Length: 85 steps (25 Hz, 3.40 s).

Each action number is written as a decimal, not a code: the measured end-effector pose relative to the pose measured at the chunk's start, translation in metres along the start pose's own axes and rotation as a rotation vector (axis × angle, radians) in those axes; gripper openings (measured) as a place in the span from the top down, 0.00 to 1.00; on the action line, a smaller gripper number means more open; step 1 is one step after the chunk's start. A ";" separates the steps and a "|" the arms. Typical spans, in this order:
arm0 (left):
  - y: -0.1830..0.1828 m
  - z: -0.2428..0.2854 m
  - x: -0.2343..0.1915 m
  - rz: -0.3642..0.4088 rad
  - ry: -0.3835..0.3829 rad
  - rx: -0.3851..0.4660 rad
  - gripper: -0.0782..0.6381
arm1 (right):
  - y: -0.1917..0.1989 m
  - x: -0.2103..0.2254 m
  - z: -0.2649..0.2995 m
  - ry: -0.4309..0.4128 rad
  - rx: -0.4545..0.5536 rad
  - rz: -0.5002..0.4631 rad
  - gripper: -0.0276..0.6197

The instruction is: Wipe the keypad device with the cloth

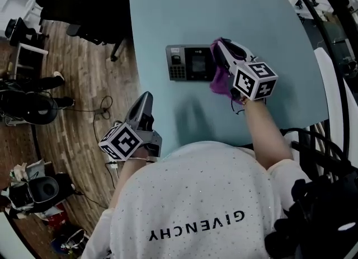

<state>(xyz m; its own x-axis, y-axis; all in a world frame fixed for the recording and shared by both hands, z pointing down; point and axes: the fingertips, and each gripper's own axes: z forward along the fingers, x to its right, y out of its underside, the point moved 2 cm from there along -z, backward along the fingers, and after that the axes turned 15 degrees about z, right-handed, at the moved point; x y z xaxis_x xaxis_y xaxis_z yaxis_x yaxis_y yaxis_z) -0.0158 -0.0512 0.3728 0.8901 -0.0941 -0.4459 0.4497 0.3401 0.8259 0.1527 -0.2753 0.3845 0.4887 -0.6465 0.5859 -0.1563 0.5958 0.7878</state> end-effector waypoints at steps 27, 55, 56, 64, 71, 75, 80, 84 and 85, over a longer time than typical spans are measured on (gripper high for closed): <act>0.006 -0.013 -0.002 0.037 -0.042 -0.002 0.89 | 0.041 0.011 -0.002 -0.004 -0.011 0.277 0.91; 0.026 -0.014 0.008 0.028 -0.032 -0.024 0.89 | 0.086 0.014 -0.019 0.024 -0.169 0.164 0.91; 0.027 -0.014 0.009 0.029 -0.031 -0.025 0.89 | 0.087 0.013 -0.019 0.027 -0.176 0.148 0.91; 0.030 -0.011 0.009 0.030 -0.030 -0.030 0.89 | 0.093 0.012 -0.021 0.024 -0.189 0.072 0.91; 0.035 -0.011 0.011 0.014 -0.024 -0.030 0.89 | 0.103 0.012 -0.022 0.060 -0.238 -0.036 0.91; 0.038 -0.011 0.010 0.006 -0.026 -0.030 0.89 | 0.108 0.013 -0.022 0.062 -0.288 -0.051 0.91; 0.045 -0.014 0.015 -0.006 -0.032 -0.036 0.89 | 0.118 0.011 -0.026 0.059 -0.406 -0.131 0.91; 0.051 -0.014 0.009 -0.015 -0.041 -0.054 0.89 | 0.128 0.013 -0.024 0.103 -0.475 -0.259 0.92; 0.054 -0.014 0.006 -0.018 -0.043 -0.059 0.89 | 0.131 0.013 -0.024 0.112 -0.489 -0.291 0.92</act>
<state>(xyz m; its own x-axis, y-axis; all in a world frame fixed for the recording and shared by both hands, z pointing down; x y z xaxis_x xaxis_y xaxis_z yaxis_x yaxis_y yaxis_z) 0.0128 -0.0208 0.4097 0.8847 -0.1409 -0.4444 0.4620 0.3921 0.7955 0.1589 -0.1942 0.4913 0.5442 -0.7779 0.3141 0.3993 0.5694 0.7186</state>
